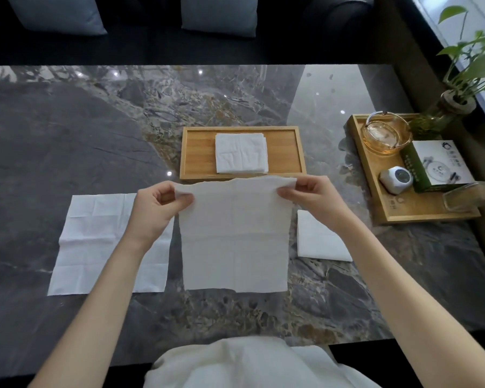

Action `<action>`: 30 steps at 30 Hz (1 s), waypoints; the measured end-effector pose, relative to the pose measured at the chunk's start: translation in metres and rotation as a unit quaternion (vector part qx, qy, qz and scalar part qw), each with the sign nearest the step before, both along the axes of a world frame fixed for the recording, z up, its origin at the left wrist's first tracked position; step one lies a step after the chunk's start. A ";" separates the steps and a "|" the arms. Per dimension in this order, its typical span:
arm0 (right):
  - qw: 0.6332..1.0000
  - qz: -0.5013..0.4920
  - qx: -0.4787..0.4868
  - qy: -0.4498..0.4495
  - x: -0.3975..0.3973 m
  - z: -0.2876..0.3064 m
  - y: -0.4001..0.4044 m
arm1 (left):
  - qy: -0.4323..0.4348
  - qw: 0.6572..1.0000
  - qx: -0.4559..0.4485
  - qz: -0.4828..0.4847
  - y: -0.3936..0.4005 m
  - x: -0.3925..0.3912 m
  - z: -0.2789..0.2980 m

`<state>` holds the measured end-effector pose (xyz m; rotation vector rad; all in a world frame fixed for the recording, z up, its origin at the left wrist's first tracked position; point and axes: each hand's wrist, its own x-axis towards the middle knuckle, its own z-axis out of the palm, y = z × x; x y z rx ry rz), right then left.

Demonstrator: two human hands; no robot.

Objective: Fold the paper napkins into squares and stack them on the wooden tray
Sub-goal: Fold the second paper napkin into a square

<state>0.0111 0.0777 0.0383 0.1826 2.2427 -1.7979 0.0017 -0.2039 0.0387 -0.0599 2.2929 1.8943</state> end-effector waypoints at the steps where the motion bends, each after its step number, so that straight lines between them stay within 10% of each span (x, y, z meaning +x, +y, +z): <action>1: 1.000 0.001 0.008 -0.011 -0.002 -0.008 -0.001 | -0.012 1.000 -0.008 -0.001 0.000 -0.003 -0.008; 25: 0.992 -0.035 0.115 0.045 0.081 -0.054 -0.023 | -0.023 0.979 -0.187 -0.083 -0.024 0.055 -0.037; 30: 0.946 0.010 0.290 0.146 0.105 -0.078 -0.027 | 0.023 0.968 -0.223 -0.112 -0.026 0.069 -0.055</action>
